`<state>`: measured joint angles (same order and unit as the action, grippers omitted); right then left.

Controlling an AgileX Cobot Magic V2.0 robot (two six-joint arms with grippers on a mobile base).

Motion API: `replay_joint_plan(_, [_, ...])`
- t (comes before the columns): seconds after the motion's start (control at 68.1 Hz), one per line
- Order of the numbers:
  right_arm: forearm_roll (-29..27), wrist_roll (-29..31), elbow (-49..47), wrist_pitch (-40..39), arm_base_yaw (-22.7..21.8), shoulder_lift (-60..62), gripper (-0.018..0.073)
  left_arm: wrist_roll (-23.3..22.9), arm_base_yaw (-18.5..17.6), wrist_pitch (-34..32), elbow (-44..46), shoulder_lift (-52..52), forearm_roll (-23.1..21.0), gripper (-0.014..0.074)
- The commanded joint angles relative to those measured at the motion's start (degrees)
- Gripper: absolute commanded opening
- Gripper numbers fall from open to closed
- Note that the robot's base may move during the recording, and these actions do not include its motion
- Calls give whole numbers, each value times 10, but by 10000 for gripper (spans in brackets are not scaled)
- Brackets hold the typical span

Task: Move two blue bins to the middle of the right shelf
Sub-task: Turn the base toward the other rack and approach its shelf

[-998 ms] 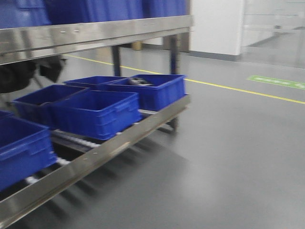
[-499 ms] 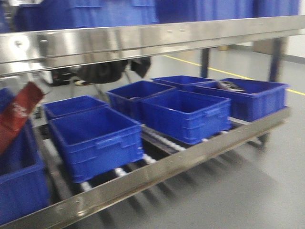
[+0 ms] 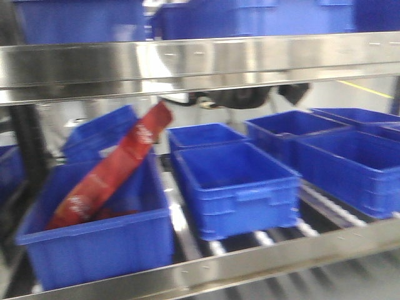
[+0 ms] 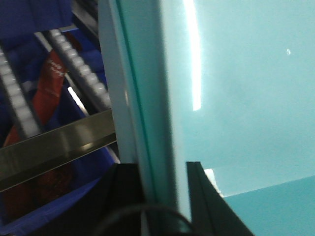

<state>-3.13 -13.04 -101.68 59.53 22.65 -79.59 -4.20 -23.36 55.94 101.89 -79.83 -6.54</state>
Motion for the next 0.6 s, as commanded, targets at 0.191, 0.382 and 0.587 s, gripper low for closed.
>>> replay_joint_plan(0.191, [-3,2,-11,-48,-2,10,-155,12,-3,-49,9,13,-9,-111])
replay_joint_plan(0.382, [-3,2,-11,-48,-2,10,-155,12,-3,-49,9,13,-9,-111])
replay_joint_plan(0.587, [-3,2,-11,-48,-2,10,-155,12,-3,-49,9,13,-9,-111])
